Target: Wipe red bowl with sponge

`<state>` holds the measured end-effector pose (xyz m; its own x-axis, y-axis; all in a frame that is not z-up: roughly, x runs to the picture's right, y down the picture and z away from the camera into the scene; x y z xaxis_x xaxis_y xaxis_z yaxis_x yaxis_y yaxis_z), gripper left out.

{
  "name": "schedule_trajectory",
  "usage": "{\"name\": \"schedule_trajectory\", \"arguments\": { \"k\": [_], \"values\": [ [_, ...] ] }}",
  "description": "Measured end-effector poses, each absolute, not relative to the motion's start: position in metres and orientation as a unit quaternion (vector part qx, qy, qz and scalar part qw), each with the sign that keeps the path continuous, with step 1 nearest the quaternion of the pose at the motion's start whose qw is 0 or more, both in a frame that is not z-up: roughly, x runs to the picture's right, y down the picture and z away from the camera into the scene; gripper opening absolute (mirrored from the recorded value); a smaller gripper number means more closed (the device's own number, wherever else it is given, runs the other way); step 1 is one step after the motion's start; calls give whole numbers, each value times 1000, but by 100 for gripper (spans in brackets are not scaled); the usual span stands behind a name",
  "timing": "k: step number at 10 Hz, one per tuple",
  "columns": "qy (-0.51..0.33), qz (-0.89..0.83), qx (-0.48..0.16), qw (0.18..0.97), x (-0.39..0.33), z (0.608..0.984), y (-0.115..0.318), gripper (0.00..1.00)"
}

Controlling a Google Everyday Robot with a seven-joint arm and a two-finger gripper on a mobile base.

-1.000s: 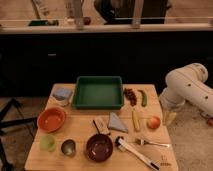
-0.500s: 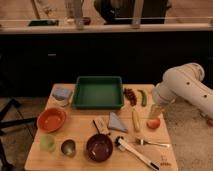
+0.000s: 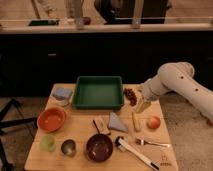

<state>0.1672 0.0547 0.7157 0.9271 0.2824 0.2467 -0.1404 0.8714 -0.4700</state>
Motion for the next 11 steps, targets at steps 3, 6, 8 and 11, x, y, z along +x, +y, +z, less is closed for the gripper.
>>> {"name": "schedule_trajectory", "arguments": {
  "k": [3,6,8,11],
  "values": [
    [-155,112,-228,955,168,716,55,80],
    [-154,113,-228,955,171,715,55,80],
    [-160,114,-225,955,167,717,55,80],
    [-184,106,-218,953,133,724,56,80]
  ]
}}
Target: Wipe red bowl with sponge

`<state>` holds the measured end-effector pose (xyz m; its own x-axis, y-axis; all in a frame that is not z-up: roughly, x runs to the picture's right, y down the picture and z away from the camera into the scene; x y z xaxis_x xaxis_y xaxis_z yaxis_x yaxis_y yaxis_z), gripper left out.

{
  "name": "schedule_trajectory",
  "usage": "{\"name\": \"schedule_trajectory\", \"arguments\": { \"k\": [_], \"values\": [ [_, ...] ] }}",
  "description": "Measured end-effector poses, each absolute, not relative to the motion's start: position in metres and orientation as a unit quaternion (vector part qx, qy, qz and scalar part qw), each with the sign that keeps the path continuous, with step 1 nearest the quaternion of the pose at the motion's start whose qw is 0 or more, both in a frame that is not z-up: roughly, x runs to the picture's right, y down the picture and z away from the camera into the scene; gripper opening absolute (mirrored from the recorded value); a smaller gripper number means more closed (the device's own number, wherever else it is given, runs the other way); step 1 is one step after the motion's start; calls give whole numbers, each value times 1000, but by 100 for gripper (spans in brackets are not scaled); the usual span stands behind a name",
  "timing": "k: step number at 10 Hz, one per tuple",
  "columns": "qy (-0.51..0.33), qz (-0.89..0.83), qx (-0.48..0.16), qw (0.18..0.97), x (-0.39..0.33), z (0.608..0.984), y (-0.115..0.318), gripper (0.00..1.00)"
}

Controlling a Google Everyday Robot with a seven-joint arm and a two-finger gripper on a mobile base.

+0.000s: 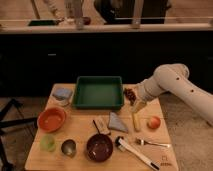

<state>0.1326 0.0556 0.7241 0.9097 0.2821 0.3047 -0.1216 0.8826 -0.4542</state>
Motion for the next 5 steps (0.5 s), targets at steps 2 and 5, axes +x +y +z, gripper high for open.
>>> {"name": "schedule_trajectory", "arguments": {
  "k": [2,5],
  "values": [
    [-205,105,-218,948,92,729,58,80],
    [-246,111,-224,936,25,739,65,80]
  ]
}}
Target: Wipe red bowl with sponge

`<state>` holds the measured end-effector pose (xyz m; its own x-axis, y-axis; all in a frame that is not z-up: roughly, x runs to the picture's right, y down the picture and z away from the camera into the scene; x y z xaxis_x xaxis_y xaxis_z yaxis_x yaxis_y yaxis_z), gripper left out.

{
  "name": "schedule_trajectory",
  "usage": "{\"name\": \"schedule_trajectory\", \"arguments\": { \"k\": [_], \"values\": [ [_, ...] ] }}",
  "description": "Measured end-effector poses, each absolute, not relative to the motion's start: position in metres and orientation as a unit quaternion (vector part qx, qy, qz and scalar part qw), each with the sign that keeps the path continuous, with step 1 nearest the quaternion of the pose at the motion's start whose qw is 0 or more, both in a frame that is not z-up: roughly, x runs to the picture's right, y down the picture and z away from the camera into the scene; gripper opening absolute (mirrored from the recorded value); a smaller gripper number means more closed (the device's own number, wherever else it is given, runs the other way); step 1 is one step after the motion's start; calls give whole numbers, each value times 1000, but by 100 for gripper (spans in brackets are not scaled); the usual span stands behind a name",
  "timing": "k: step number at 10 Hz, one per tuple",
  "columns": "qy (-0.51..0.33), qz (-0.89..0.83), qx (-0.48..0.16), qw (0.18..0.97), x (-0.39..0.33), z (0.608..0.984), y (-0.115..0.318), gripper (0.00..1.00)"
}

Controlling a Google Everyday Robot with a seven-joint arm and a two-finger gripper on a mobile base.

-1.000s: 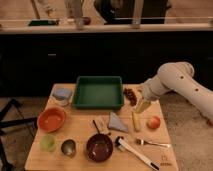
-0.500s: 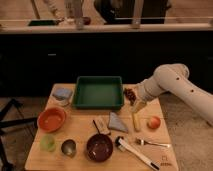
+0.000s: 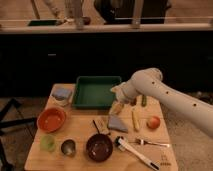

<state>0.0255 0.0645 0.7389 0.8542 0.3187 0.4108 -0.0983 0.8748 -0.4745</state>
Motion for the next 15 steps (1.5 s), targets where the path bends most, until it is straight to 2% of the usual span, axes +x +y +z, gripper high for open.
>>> {"name": "schedule_trajectory", "arguments": {
  "k": [5,13,15],
  "values": [
    [-276,136,-234,922,-49,762,73,80],
    [-275,153,-231,920,-56,772,74,80],
    [-280,165,-210,922,-58,774,75,80]
  ]
}}
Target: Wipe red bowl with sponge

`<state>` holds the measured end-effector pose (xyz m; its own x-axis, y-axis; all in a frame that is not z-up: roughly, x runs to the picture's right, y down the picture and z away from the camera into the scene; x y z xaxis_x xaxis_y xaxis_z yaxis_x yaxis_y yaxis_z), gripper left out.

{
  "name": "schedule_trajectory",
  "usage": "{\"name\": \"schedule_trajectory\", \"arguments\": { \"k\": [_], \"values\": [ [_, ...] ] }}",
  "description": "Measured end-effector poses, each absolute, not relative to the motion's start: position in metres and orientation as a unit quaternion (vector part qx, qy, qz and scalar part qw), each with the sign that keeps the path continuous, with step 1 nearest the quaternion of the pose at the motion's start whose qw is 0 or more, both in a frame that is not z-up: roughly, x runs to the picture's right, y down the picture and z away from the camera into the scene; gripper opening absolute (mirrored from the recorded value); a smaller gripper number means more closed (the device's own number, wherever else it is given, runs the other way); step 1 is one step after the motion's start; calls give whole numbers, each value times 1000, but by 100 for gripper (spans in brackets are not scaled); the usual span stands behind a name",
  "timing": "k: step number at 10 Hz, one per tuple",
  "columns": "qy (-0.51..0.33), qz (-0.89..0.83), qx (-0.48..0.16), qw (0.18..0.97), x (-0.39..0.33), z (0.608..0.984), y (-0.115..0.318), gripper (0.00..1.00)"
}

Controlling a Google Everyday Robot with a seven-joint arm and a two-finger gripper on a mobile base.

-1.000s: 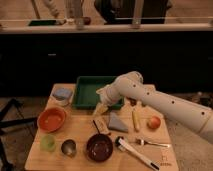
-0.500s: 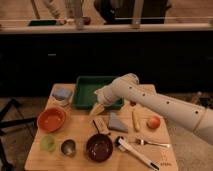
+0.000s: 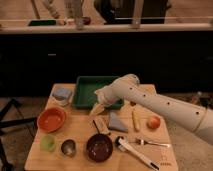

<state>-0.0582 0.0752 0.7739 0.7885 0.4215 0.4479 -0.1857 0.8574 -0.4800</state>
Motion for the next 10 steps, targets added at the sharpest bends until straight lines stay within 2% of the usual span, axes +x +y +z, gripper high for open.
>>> {"name": "schedule_trajectory", "arguments": {
  "k": [4,10],
  "values": [
    [-308,172,-163,921,-107,783,50,80],
    [-345,163,-180,907,-162,808,23,80]
  ]
}}
